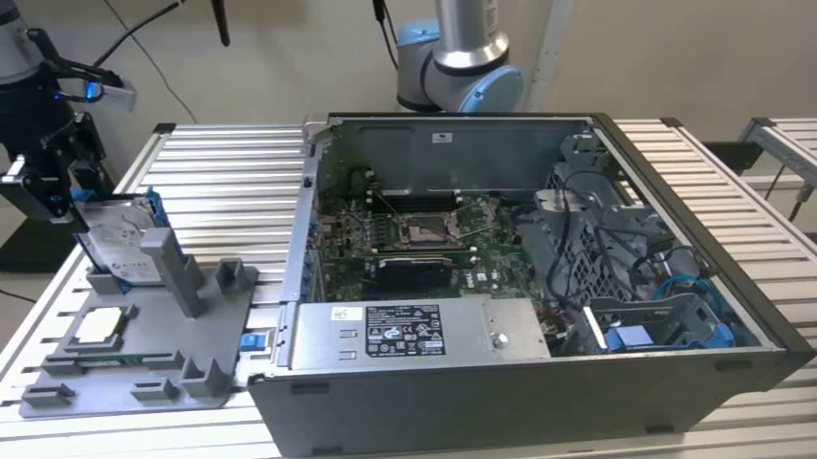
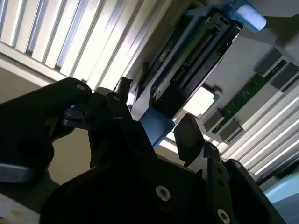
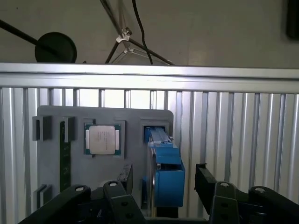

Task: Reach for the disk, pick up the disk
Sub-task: 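Pick up the disk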

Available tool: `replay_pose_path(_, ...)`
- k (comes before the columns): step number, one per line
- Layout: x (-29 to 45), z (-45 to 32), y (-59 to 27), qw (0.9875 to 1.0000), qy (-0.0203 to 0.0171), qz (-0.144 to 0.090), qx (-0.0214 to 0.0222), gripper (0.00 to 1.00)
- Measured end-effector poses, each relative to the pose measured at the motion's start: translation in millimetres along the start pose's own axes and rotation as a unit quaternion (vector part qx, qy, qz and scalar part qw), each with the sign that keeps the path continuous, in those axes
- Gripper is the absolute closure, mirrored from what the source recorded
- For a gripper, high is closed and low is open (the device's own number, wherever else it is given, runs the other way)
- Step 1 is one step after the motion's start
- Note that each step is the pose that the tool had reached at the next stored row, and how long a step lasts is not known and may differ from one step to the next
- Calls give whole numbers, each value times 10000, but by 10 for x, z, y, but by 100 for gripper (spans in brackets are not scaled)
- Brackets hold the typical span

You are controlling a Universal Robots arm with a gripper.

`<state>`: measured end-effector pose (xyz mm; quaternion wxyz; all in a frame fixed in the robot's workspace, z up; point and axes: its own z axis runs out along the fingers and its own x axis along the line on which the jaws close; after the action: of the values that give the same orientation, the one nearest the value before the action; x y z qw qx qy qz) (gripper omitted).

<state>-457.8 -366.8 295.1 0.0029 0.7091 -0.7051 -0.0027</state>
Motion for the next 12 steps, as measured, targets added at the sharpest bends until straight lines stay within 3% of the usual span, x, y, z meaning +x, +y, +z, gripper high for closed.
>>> replay_pose_path(12,-7,218,3,10000,0,0,1,0)
